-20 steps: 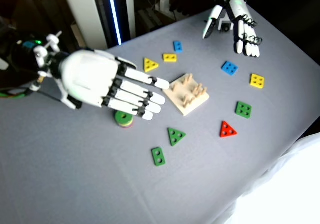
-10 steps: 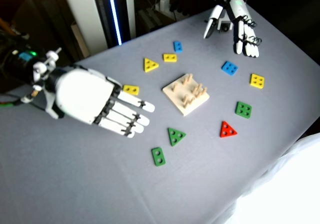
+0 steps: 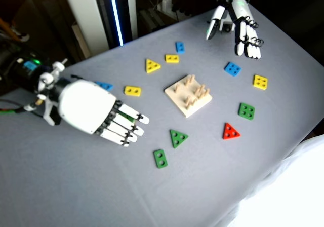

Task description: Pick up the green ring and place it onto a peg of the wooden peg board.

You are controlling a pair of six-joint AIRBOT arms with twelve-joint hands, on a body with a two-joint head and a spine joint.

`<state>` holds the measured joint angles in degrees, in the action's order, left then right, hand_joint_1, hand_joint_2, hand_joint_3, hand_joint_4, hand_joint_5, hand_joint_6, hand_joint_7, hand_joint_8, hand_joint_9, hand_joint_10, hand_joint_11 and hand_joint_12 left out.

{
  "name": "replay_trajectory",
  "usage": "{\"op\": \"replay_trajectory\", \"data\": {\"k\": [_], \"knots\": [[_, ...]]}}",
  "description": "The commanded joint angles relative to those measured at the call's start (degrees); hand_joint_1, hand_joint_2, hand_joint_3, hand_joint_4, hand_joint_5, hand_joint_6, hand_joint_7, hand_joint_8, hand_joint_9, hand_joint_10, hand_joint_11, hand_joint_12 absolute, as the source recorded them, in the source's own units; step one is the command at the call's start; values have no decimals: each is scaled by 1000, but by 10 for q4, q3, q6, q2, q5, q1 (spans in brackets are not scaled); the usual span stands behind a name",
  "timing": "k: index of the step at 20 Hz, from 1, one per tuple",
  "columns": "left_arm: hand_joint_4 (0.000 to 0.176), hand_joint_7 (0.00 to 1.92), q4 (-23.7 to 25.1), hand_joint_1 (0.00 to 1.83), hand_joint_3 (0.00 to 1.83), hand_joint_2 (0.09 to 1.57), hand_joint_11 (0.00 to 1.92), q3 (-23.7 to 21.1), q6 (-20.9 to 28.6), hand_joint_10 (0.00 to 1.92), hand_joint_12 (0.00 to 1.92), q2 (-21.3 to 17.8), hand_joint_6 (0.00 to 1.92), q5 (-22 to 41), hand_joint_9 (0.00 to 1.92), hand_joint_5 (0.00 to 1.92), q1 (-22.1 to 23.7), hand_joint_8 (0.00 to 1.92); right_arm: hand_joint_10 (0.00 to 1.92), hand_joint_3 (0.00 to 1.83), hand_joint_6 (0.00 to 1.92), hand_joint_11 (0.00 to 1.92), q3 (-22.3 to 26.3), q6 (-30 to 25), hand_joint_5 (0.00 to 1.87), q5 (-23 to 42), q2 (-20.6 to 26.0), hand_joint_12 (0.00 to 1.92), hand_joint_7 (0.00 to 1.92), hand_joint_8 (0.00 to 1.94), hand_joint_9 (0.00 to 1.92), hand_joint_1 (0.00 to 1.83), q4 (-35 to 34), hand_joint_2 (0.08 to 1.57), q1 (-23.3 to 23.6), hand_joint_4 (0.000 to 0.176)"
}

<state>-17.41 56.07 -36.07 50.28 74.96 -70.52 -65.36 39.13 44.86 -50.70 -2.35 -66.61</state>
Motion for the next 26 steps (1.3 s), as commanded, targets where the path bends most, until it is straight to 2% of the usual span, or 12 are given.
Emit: {"op": "replay_trajectory", "data": {"k": [1, 2, 6, 8, 15, 16, 17, 18, 19, 20, 24, 26], "knots": [[59, 91, 11, 692, 5, 1077, 0, 2, 5, 4, 0, 4, 2, 67, 34, 285, 5, 3, 3, 0, 0, 363, -4, 1, 534, 53, -2, 809, 551, 0, 643, 1084, -6, 934, 8, 73], [61, 96, 11, 692, 3, 1075, 8, 2, 5, 7, 3, 4, 3, 66, 42, 289, 5, 4, 10, 0, 4, 380, -6, 1, 598, 49, -5, 850, 621, 5, 696, 1142, -3, 936, 11, 42], [66, 99, 10, 675, 3, 1080, 3, 3, 6, 4, 1, 5, 2, 65, 39, 287, 5, 4, 18, 1, 0, 406, -13, 2, 650, 36, -14, 1077, 703, 1, 810, 1173, 3, 995, 18, 46], [68, 95, 9, 624, 9, 1098, 0, 4, 7, 1, 0, 6, 1, 65, 32, 282, 5, 2, 22, 0, 10, 431, -15, 2, 681, 30, -19, 1092, 719, 6, 832, 1207, 9, 993, 22, 20], [57, 113, 9, 605, 10, 1135, 0, 4, 8, 4, 0, 6, 6, 65, 46, 306, 4, 4, 41, 3, 23, 480, -21, 6, 860, 11, -25, 1259, 843, 30, 946, 1147, 20, 1052, 33, 0], [55, 114, 9, 610, 9, 1137, 0, 4, 8, 4, 0, 6, 5, 65, 49, 308, 4, 3, 42, 1, 759, 506, -21, 6, 966, 10, -25, 1236, 879, 24, 965, 1135, 20, 1096, 33, 0], [62, 114, 9, 608, 8, 1138, 0, 4, 9, 3, 0, 6, 4, 65, 46, 308, 4, 3, 39, 2, 994, 468, -22, 7, 934, 9, -25, 1269, 907, 26, 966, 1133, 20, 1127, 33, 0], [59, 125, 9, 615, 6, 1138, 0, 4, 9, 6, 0, 6, 8, 65, 56, 320, 3, 6, 48, 10, 985, 489, -22, 8, 932, 9, -25, 1284, 855, 1030, 986, 1184, 20, 1151, 34, 0], [62, 126, 9, 611, 6, 1139, 0, 3, 9, 5, 0, 6, 7, 65, 55, 322, 3, 6, 67, 2, 1014, 541, -22, 9, 903, 8, -25, 1302, 832, 1268, 1019, 1191, 20, 1171, 34, 0], [58, 120, 9, 631, 5, 1141, 0, 3, 9, 1, 0, 6, 8, 65, 46, 328, 3, 2, 113, 0, 1023, 576, -22, 10, 886, 7, -25, 1399, 835, 1320, 1061, 1195, 20, 1176, 35, 0], [66, 132, 9, 625, 2, 1141, 0, 3, 10, 6, 0, 7, 9, 66, 59, 346, 2, 6, 1273, 2, 979, 683, -22, 15, 842, 6, -25, 1502, 862, 1222, 913, 1332, 20, 1153, 40, 0], [58, 131, 9, 629, 2, 1142, 0, 3, 11, 3, 0, 7, 8, 67, 55, 350, 2, 4, 1076, 0, 1122, 691, -21, 16, 813, 6, -25, 1467, 873, 1239, 819, 1225, 20, 1176, 42, 0]]}}
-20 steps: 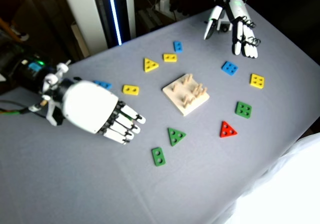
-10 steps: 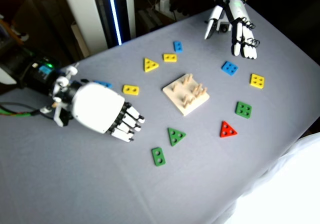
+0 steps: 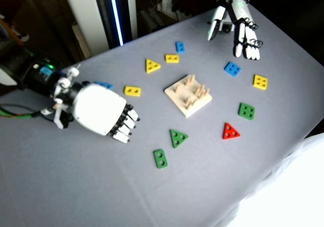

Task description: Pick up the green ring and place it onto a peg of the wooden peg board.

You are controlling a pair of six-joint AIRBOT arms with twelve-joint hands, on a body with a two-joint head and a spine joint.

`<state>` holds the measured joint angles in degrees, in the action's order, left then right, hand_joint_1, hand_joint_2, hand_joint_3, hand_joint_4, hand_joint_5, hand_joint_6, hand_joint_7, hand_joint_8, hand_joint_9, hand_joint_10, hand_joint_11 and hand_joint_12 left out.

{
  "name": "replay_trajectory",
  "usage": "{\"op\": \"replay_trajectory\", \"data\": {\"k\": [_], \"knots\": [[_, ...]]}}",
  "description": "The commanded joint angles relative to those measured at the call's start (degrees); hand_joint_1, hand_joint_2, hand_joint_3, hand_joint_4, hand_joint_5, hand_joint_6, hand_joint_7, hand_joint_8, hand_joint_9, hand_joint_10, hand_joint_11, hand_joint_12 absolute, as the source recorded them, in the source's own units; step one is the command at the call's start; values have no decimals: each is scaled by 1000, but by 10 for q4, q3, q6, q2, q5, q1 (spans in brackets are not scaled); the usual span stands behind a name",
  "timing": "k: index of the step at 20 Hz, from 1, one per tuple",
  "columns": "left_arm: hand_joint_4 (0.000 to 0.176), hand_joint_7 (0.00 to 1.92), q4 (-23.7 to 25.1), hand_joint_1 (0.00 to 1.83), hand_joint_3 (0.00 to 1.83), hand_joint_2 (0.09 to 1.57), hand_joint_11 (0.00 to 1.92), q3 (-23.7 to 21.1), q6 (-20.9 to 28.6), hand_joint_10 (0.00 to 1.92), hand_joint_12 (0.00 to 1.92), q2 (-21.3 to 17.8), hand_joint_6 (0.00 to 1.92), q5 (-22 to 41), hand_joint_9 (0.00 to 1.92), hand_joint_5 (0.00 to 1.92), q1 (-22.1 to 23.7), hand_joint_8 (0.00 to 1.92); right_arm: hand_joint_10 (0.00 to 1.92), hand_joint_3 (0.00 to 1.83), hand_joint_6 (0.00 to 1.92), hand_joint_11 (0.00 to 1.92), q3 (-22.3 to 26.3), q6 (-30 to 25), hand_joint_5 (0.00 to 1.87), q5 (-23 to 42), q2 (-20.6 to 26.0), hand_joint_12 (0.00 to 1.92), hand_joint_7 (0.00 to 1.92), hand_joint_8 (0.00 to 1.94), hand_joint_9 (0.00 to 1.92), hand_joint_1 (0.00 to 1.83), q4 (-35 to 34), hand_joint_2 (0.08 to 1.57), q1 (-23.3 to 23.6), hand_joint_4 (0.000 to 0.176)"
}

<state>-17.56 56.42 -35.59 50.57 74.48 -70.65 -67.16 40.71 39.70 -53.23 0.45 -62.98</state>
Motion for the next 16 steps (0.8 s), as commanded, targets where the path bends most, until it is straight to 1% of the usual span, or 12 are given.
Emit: {"op": "replay_trajectory", "data": {"k": [1, 2, 3, 4, 6, 8, 10, 11, 12, 13, 15, 16], "knots": [[64, 125, 10, 631, 2, 1142, 0, -1, 6, 0, 0, 4, 7, 72, 48, 348, 3, 1, 832, 0, 456, 662, -2, 1, 716, 57, 1, 1355, 721, 658, 780, 1272, -8, 1054, 7, 0], [57, 127, 10, 634, 2, 1143, 0, -1, 6, 2, 0, 4, 8, 72, 52, 354, 3, 2, 614, 0, 131, 663, -1, 2, 719, 58, 1, 1217, 717, 324, 788, 1252, -8, 1005, 8, 0], [54, 130, 9, 602, 3, 1145, 0, -1, 6, 4, 0, 4, 8, 73, 57, 357, 2, 2, 350, 0, 26, 525, 1, 3, 611, 59, 2, 1033, 649, 116, 716, 1182, -8, 978, 10, 21], [55, 129, 8, 601, 2, 1146, 0, -1, 7, 3, 0, 4, 6, 75, 55, 356, 1, 1, 167, 0, 4, 349, 3, 3, 475, 62, 5, 1000, 548, 25, 632, 1047, -8, 953, 11, 79], [45, 130, 8, 605, 0, 1142, 0, -2, 8, 2, 0, 4, 10, 76, 55, 369, -1, 2, 23, 0, 0, 166, 12, 3, 397, 73, 15, 955, 456, 0, 526, 947, -7, 912, 11, 100], [41, 125, 8, 620, 1, 1144, 0, -2, 9, 0, 0, 4, 8, 76, 51, 371, -1, 0, 5, 0, 0, 185, 18, 3, 364, 75, 24, 951, 418, 0, 502, 960, -7, 893, 11, 130], [47, 126, 8, 620, 2, 1146, 0, -2, 11, 1, 0, 4, 6, 77, 53, 369, -1, 1, 3, 0, 0, 196, 24, 3, 375, 75, 31, 921, 428, 0, 509, 975, -7, 853, 10, 121], [39, 131, 8, 622, 2, 1147, 1, -2, 11, 3, 0, 4, 8, 78, 58, 375, -2, 3, 0, 0, 1, 170, 29, 3, 377, 75, 36, 911, 423, 0, 496, 944, -7, 852, 8, 113], [39, 127, 8, 615, 1, 1146, 2, -2, 11, 0, 1, 4, 7, 78, 52, 377, -2, 1, 1, 0, 2, 185, 34, 3, 380, 75, 42, 914, 424, 1, 496, 948, -7, 855, 5, 123], [35, 128, 7, 631, 1, 1146, 14, -2, 11, 2, 6, 4, 7, 78, 56, 382, -2, 1, 9, 0, 10, 215, 38, 3, 403, 75, 45, 926, 436, 5, 514, 988, -8, 855, 2, 106], [21, 132, 7, 638, 0, 1146, 40, -2, 11, 4, 19, 4, 8, 78, 62, 391, -3, 2, 14, 0, 1, 249, 41, 3, 430, 75, 51, 1015, 462, 1, 570, 992, -15, 846, -10, 98], [16, 134, 7, 641, 1, 1147, 51, -2, 12, 6, 26, 4, 7, 78, 68, 392, -4, 3, 7, 1, 1, 225, 43, 3, 427, 75, 55, 1060, 452, 1, 563, 994, -21, 864, -22, 104]]}}
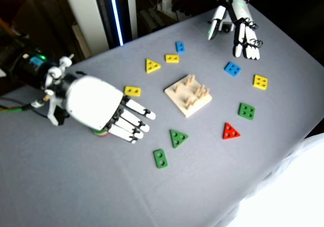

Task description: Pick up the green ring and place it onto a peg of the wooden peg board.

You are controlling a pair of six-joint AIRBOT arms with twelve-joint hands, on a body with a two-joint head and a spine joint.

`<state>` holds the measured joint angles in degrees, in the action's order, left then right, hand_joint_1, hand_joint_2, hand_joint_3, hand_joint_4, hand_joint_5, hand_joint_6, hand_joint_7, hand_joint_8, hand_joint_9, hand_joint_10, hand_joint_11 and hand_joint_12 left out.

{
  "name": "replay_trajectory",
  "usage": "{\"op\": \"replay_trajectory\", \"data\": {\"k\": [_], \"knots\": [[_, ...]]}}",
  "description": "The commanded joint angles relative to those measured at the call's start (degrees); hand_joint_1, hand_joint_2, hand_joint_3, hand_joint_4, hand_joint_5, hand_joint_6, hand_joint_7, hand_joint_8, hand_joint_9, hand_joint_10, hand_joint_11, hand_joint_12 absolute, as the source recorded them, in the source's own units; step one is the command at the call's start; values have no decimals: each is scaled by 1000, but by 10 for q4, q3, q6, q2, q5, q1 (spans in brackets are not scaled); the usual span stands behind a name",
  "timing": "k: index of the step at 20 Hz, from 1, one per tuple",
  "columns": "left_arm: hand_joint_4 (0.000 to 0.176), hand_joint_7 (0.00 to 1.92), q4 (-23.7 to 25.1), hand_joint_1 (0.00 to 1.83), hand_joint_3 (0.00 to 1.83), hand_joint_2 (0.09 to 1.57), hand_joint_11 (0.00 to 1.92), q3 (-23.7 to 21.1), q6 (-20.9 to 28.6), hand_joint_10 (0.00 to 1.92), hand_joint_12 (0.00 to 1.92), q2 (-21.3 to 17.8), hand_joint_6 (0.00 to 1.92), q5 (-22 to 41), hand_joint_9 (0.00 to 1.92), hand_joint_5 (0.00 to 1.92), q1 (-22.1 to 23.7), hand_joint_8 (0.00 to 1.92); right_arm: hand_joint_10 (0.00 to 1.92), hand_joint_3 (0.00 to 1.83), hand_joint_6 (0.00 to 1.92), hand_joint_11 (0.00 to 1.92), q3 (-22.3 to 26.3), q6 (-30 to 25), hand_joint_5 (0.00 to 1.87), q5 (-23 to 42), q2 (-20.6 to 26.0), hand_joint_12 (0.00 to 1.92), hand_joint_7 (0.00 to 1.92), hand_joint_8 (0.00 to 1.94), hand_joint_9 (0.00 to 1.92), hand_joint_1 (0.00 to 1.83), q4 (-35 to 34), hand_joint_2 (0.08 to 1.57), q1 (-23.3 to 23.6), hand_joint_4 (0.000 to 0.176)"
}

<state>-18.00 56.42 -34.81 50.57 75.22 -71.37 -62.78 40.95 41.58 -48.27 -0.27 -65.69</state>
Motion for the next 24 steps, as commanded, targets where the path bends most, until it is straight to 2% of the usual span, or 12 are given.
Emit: {"op": "replay_trajectory", "data": {"k": [1, 5, 6, 10, 16, 17, 18, 19, 20, 22, 23, 24], "knots": [[21, 137, 12, 639, 0, 1147, 56, -2, 4, 7, 29, 4, 5, 70, 71, 389, 4, 3, 3, 4, 0, 217, 1, 1, 423, 57, 9, 1069, 437, 0, 555, 989, -18, 874, -3, 104], [33, 129, 12, 631, 1, 1147, 37, -2, 4, 1, 26, 4, 0, 70, 62, 381, 4, 0, 4, 1, 1, 244, 16, 48, 424, 57, 21, 1046, 440, 1, 555, 986, -66, 879, -40, 96], [31, 126, 12, 641, 1, 1148, 39, -2, 4, 0, 29, 4, 1, 70, 60, 382, 4, 0, 1, 0, 0, 257, 20, 61, 423, 57, 25, 996, 433, 1, 547, 1004, -77, 881, -46, 102], [21, 138, 11, 658, 0, 1142, 37, -2, 5, 3, 38, 4, 3, 70, 70, 394, 4, 3, 9, 0, 7, 164, 29, 72, 431, 57, 36, 1085, 413, 5, 506, 995, -94, 898, -60, 85], [14, 138, 11, 650, 1, 1149, 39, -2, 5, 2, 50, 6, 1, 70, 72, 393, 2, 1, 24, 0, 1, 191, 35, 88, 433, 60, 50, 1250, 420, 1, 579, 1016, -119, 890, -85, 108], [29, 134, 11, 654, 0, 1145, 32, -2, 5, 0, 51, 6, 0, 70, 64, 389, 2, 0, 46, 0, 3, 246, 35, 90, 453, 62, 50, 1331, 441, 5, 633, 1041, -123, 895, -86, 95], [24, 137, 11, 687, 0, 1141, 44, -2, 5, 1, 61, 6, 1, 70, 65, 392, 2, 1, 98, 0, 6, 433, 35, 94, 488, 65, 50, 1330, 472, 8, 753, 1088, -127, 891, -87, 86], [23, 138, 11, 695, 6, 1135, 8, -2, 5, 0, 164, 6, 1, 70, 67, 394, 2, 0, 109, 0, 6, 476, 35, 98, 496, 66, 50, 1328, 479, 8, 780, 1099, -130, 889, -88, 85], [29, 131, 11, 667, 6, 1145, 0, -2, 6, 0, 212, 7, 0, 70, 63, 388, 2, 0, 66, 3, 6, 417, 35, 108, 544, 66, 49, 1204, 510, 6, 731, 1098, -132, 918, -88, 86], [32, 129, 11, 659, 6, 1147, 0, -2, 6, 0, 210, 7, 0, 70, 61, 386, 2, 0, 38, 1, 2, 403, 35, 109, 557, 66, 49, 1159, 519, 2, 724, 1099, -132, 926, -88, 86], [30, 131, 11, 681, 2, 1144, 0, -2, 6, 1, 241, 7, 1, 70, 66, 392, 2, 0, 50, 0, 10, 553, 34, 109, 643, 66, 49, 1107, 627, 20, 813, 1163, -133, 925, -88, 61], [30, 132, 11, 686, 1, 1144, 0, -2, 6, 1, 247, 7, 1, 70, 67, 393, 2, 0, 37, 0, 3, 598, 34, 109, 666, 66, 48, 1073, 655, 12, 839, 1177, -133, 924, -88, 56]]}}
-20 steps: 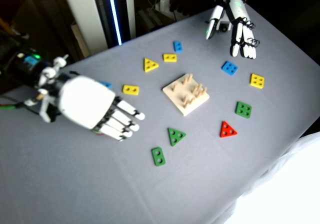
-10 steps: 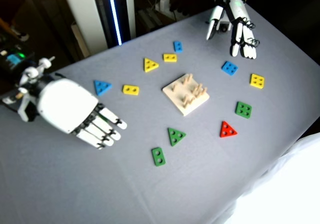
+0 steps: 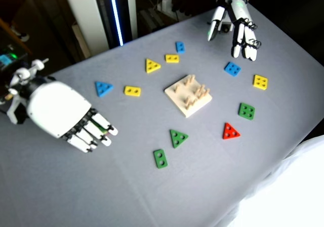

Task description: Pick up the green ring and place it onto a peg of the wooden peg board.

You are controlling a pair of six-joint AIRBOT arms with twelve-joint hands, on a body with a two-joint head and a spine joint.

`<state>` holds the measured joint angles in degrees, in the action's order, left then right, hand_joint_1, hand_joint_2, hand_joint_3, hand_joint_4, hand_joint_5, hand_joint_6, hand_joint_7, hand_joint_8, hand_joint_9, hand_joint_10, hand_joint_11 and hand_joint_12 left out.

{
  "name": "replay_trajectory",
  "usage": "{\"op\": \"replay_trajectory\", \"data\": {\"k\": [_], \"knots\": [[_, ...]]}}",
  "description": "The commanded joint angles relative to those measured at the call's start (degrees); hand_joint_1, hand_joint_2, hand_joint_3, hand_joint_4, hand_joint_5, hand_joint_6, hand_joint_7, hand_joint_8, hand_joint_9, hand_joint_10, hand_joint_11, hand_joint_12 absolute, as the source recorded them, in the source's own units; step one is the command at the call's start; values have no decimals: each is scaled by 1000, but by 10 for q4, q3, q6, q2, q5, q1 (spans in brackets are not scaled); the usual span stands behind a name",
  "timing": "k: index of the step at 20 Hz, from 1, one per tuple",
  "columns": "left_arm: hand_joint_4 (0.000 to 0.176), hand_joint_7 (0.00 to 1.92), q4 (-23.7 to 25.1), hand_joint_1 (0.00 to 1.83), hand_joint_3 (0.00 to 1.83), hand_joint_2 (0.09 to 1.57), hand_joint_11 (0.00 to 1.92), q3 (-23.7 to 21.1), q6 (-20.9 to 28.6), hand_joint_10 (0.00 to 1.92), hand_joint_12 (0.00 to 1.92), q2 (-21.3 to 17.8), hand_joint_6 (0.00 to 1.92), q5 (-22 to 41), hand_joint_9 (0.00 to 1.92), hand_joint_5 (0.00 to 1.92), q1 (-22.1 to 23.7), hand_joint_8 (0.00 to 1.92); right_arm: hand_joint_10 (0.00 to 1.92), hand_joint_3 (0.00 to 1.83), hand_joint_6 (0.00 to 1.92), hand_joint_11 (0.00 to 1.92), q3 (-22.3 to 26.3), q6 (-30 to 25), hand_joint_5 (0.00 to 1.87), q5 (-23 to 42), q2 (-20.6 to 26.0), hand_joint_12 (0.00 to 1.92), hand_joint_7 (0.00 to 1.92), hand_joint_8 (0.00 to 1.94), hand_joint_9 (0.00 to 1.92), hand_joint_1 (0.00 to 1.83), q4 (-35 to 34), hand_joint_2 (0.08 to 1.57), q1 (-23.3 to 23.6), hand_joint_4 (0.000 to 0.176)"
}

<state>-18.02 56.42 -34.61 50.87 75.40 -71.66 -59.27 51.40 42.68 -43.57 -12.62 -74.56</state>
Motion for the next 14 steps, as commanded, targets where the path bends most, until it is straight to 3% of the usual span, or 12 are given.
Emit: {"op": "replay_trajectory", "data": {"k": [1, 2, 5, 7, 8, 9, 12, 14], "knots": [[30, 132, 11, 686, 1, 1144, 0, -2, 4, 1, 247, 4, 1, 69, 67, 393, 5, 0, 37, 0, 3, 598, -1, 5, 666, 55, 1, 1073, 655, 12, 839, 1177, -10, 924, 1, 56], [32, 124, 11, 672, 2, 1147, 0, -2, 4, 0, 244, 4, 0, 69, 64, 388, 5, 0, 61, 1, 6, 657, -2, 5, 714, 56, 0, 1128, 727, 21, 928, 1189, -10, 938, 1, 51], [25, 126, 10, 713, 0, 1144, 0, -2, 4, 1, 227, 4, 2, 68, 64, 395, 4, 1, 81, 0, 2, 635, -4, 5, 740, 57, -4, 1242, 764, 15, 978, 1154, -10, 938, 1, 69], [20, 127, 10, 724, 0, 1144, 0, -1, 4, 0, 169, 5, 1, 68, 62, 401, 4, 0, 93, 0, 1, 627, -4, 5, 742, 59, -6, 1290, 765, 11, 985, 1141, -10, 933, 1, 69], [31, 121, 10, 713, 1, 1147, 0, -1, 4, 0, 139, 5, 0, 68, 52, 389, 4, 0, 81, 0, 0, 531, -4, 5, 705, 60, -6, 1352, 733, 3, 938, 1095, -10, 923, 1, 63], [31, 122, 10, 692, 0, 1150, 0, -1, 4, 1, 162, 5, 0, 68, 54, 387, 4, 0, 96, 0, 0, 516, -4, 5, 691, 60, -7, 1400, 727, 1, 935, 1061, -9, 910, 1, 69], [19, 123, 10, 714, 0, 1151, 0, -1, 4, 0, 160, 5, 1, 68, 52, 392, 4, 0, 632, 0, 0, 530, -4, 5, 682, 60, -7, 1441, 733, 2, 719, 1055, -9, 915, 1, 78], [29, 124, 9, 710, 0, 1150, 0, -1, 5, 2, 152, 5, 1, 68, 56, 391, 3, 1, 824, 0, 2, 575, -4, 5, 715, 60, -7, 1475, 748, 6, 674, 1074, -9, 920, 1, 80]]}}
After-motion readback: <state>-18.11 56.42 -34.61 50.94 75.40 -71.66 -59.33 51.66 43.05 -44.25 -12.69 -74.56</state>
